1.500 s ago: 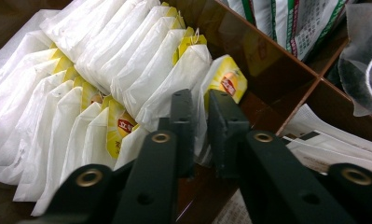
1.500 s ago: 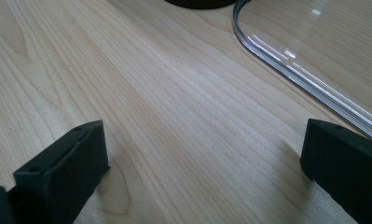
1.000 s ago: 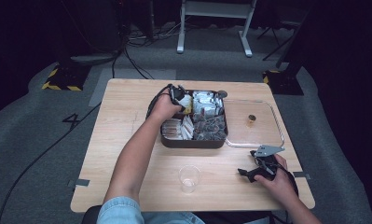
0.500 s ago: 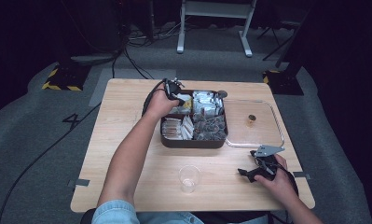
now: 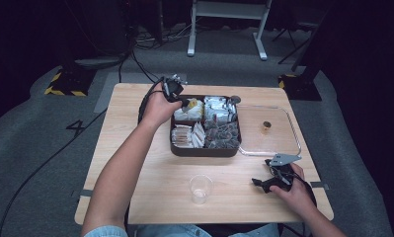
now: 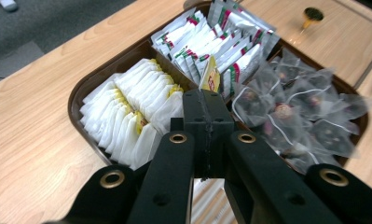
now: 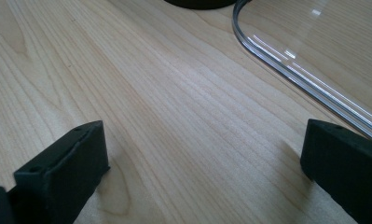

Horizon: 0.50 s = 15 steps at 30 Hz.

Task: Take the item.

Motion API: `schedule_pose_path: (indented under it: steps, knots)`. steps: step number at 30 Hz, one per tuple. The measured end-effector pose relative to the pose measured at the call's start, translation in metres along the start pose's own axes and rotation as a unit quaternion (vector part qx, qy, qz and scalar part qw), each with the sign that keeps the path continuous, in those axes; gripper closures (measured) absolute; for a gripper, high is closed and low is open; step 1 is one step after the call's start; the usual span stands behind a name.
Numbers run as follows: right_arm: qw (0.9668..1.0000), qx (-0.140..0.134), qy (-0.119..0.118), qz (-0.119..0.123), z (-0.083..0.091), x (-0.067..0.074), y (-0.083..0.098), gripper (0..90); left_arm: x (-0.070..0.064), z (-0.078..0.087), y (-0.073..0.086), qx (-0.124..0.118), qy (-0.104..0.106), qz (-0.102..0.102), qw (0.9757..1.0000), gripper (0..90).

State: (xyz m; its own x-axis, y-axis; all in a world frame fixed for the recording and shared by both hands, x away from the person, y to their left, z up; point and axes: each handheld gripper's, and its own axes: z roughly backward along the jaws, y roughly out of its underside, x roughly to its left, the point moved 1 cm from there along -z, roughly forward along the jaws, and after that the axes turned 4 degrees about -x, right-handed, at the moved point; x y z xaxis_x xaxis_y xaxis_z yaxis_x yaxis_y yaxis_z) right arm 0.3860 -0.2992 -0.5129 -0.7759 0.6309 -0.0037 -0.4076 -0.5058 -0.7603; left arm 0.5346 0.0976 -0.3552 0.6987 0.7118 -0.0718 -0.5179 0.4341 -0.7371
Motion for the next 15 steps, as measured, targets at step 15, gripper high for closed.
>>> schedule_pose_path:
  steps: [15]
  knots:
    - [1.0000,0.000,0.000,0.000,0.000,0.000,0.000,0.8,-0.033,0.072,0.020,-0.048,0.026,-0.035,0.9979,90.0]
